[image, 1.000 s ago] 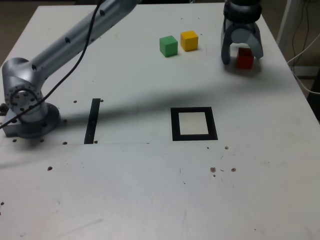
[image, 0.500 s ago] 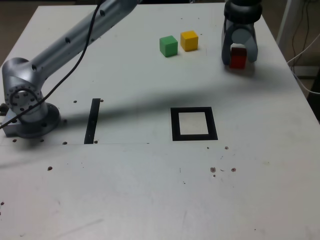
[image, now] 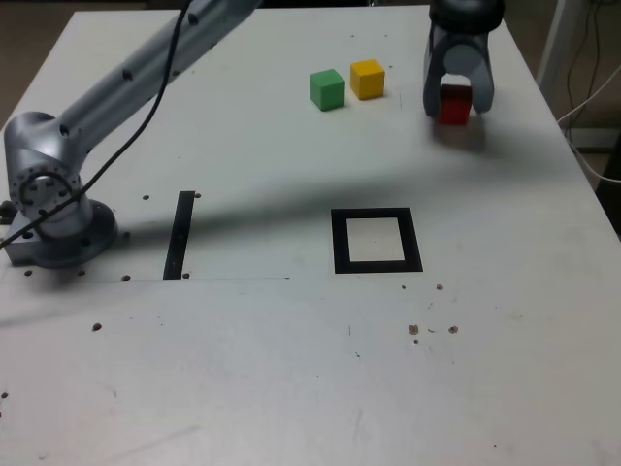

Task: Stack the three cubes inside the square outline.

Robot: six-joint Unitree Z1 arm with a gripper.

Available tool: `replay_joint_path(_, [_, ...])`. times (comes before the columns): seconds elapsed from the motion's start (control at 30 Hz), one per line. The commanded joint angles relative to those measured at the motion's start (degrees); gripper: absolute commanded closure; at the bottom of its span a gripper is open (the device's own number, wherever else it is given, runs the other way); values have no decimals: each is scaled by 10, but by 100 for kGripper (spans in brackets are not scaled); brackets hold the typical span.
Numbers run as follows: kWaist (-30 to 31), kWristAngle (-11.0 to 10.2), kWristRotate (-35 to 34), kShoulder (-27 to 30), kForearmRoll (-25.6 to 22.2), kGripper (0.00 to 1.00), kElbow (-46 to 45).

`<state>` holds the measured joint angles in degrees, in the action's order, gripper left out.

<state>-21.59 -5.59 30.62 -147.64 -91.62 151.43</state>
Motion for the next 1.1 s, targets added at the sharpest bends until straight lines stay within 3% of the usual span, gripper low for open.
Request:
replay_joint_path(0.0, [0,1,2,15,-9,64,-7])
replay_joint_path(0.63, [35,-7,-35,156,7,64,-199])
replay_joint_path(1.07, [69,31,-81,268,93,64,-386])
